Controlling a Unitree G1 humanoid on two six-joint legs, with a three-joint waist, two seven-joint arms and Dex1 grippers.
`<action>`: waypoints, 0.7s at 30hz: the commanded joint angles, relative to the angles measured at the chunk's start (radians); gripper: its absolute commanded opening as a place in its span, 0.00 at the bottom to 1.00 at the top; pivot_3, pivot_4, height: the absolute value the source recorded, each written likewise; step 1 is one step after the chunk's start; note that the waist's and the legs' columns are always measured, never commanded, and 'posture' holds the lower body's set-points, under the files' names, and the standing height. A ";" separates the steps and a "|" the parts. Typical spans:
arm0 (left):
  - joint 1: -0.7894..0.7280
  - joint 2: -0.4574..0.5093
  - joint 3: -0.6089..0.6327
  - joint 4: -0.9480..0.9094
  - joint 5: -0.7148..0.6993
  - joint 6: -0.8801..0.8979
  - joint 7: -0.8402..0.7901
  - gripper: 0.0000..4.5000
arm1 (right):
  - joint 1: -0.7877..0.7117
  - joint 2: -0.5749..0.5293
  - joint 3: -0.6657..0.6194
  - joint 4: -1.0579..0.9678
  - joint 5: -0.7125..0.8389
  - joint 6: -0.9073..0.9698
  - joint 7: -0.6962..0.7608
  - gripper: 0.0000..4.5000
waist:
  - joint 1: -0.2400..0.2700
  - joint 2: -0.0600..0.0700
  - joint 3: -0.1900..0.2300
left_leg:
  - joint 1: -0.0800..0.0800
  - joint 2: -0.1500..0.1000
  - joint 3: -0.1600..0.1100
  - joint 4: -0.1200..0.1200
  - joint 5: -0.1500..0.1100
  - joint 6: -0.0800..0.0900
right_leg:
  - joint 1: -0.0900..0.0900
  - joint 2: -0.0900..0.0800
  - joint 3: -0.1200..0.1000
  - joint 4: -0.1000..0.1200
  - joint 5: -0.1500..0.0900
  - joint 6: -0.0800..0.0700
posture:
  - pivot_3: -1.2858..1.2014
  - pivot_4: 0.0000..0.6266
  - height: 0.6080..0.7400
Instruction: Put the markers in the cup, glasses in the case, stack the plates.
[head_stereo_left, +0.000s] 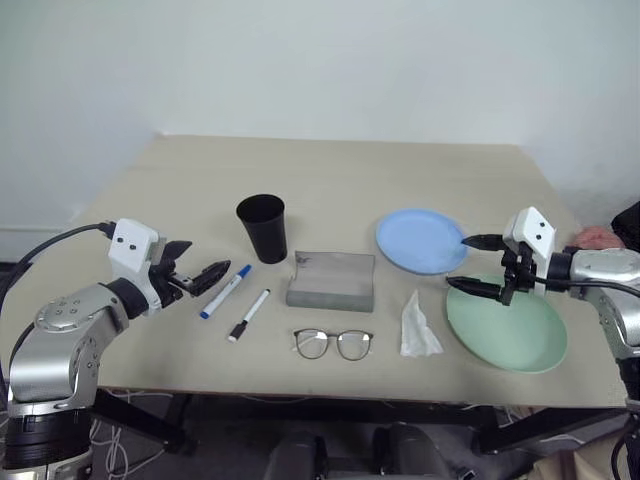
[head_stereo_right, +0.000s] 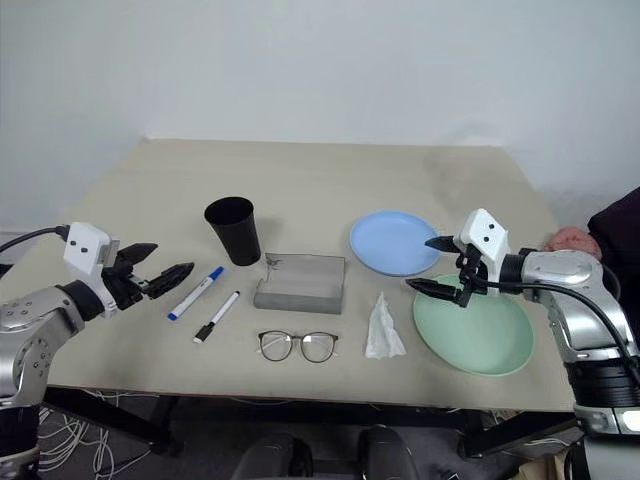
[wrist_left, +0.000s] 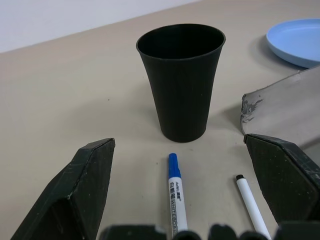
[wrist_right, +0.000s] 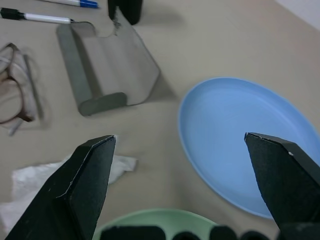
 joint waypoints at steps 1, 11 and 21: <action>-0.008 0.028 0.025 -0.049 -0.014 0.006 -0.003 0.98 | -0.005 0.004 -0.012 -0.030 0.020 0.000 -0.010 1.00 | 0.006 0.000 0.000 | 0.000 0.000 0.000 0.000 0.000 0.000 | 0.000 -0.001 -0.002 -0.001 0.000 0.000 | 0.52 0.00 0.90; -0.041 0.017 -0.008 -0.020 -0.003 -0.008 -0.002 0.98 | 0.005 -0.024 -0.023 0.006 0.007 -0.021 -0.011 1.00 | 0.020 0.000 0.000 | -0.003 0.002 0.000 -0.003 -0.002 -0.001 | 0.000 -0.003 -0.010 -0.011 0.003 -0.003 | 0.52 0.00 0.90; -0.099 -0.005 -0.062 0.042 0.011 -0.041 -0.011 0.98 | -0.035 -0.078 -0.030 0.238 -0.061 -0.085 -0.031 1.00 | 0.021 0.000 0.000 | -0.004 0.002 0.001 -0.002 -0.002 -0.001 | 0.002 -0.002 -0.010 -0.011 0.003 -0.003 | 0.52 0.00 0.90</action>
